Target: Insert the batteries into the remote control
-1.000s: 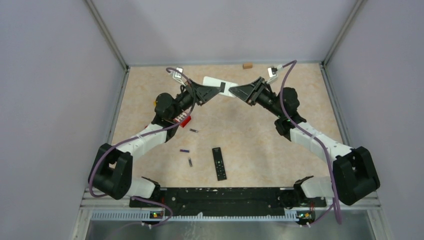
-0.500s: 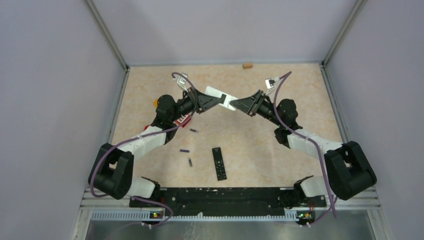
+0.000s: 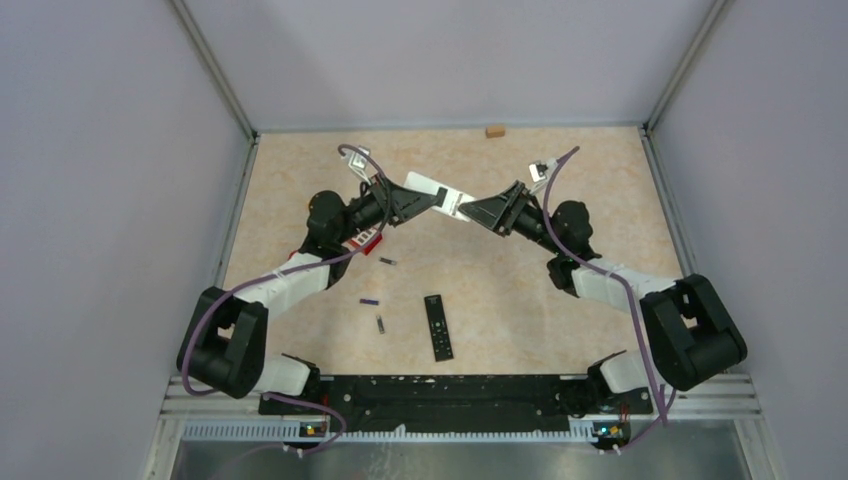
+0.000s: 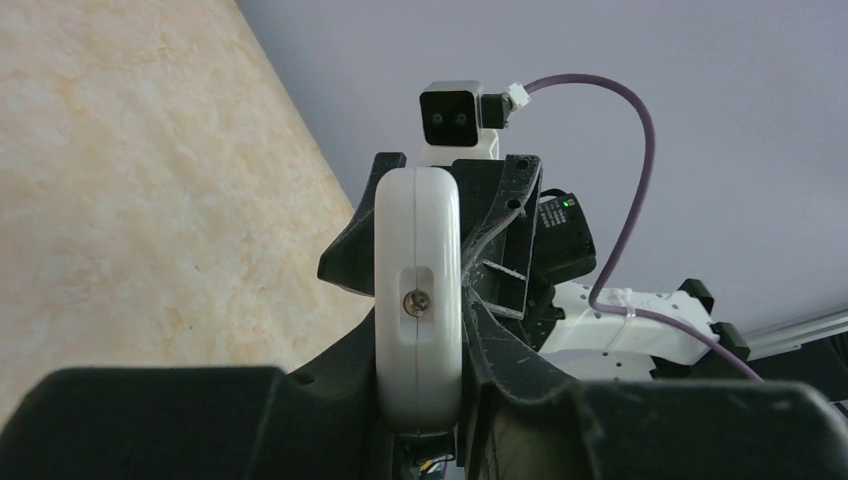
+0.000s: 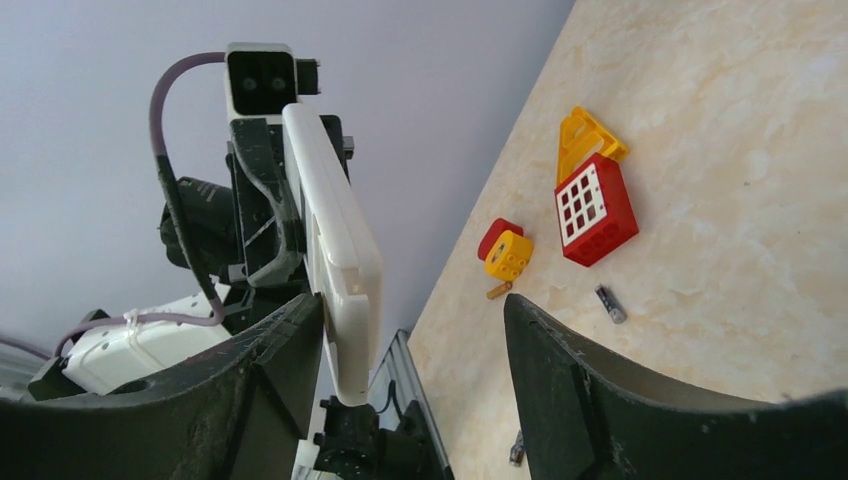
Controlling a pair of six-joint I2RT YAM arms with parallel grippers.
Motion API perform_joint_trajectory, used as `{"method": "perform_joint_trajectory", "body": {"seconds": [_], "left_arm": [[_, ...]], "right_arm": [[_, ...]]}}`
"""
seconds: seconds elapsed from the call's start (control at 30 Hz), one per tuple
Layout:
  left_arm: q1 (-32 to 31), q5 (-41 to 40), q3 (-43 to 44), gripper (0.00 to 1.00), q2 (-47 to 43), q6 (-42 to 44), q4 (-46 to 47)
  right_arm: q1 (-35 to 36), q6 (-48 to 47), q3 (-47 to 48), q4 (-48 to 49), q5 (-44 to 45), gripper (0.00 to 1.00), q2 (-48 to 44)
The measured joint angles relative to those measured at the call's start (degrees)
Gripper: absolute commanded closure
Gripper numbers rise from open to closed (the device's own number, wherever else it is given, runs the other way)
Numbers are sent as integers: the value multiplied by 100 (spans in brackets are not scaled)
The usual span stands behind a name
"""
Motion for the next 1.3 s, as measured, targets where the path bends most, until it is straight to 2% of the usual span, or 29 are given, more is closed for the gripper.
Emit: {"method": "perform_joint_trajectory", "body": {"seconds": [0.07, 0.3, 0.53, 0.93, 1.1, 1.3], "left_arm": [[0, 4, 0, 100, 0, 177, -125], [0, -131, 9, 100, -2, 918, -887], [-87, -378, 170, 100, -4, 1626, -1690], [-485, -1185, 573, 100, -7, 3053, -3095], [-485, -1320, 581, 100, -7, 3342, -3320], [-485, -1532, 579, 100, -33, 3633, -3473]], "right_arm": [[0, 2, 0, -129, 2, 36, 9], [2, 74, 0, -481, -33, 57, 225], [0, 470, 2, -1003, -96, 71, 291], [-13, 411, 225, -2498, -179, 82, 188], [-13, 317, 98, -2570, -175, 95, -57], [-13, -59, 26, -2837, -7, 97, -175]]}}
